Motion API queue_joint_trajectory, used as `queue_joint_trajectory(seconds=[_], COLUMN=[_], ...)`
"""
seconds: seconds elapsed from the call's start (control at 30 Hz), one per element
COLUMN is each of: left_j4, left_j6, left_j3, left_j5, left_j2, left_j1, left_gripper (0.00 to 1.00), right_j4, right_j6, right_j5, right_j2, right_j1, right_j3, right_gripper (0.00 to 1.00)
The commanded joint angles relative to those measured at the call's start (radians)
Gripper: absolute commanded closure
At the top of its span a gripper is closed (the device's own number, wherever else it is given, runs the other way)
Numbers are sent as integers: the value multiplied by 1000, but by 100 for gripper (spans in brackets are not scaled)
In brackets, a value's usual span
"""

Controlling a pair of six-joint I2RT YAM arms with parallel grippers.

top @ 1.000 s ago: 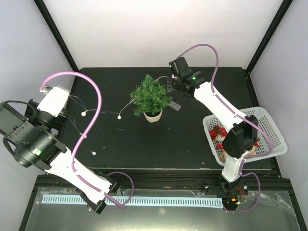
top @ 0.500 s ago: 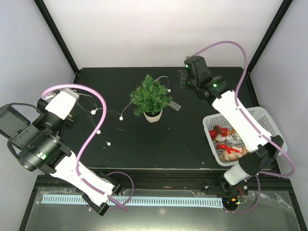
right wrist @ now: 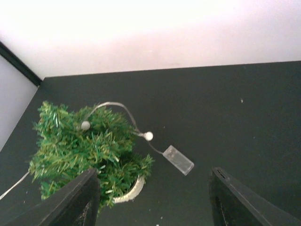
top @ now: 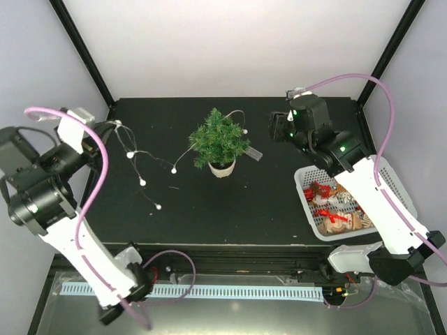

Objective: Decorate the small christmas tree

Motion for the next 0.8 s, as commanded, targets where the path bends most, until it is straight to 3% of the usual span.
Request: queue_joint_trajectory(seconds=[0.0, 0.17, 0.37, 0.57, 0.77], left_j4=[-60, -104, -157, -397, -408], left_j6=[-37, -62, -27, 64, 127], left_j3=[41, 42, 33, 197, 119], left_j5=[-336, -401, -626, -683, -912], left_j2=[94, 187, 260, 424, 393], left_j1=[-301, -454, -691, -784, -897], left_gripper=[98, 98, 98, 98, 98], right_j4=[-44, -67, -93, -115, -129], right_j6=[-14, -29, -21, 24, 65], right_j5=[-37, -75, -110, -130, -120], right_j2=[-40, -92, -143, -154, -179], right_j1=[29, 86, 222, 345, 369], right_j3=[-26, -56, -90, -139, -176], right_gripper=[36, 36, 37, 38, 38])
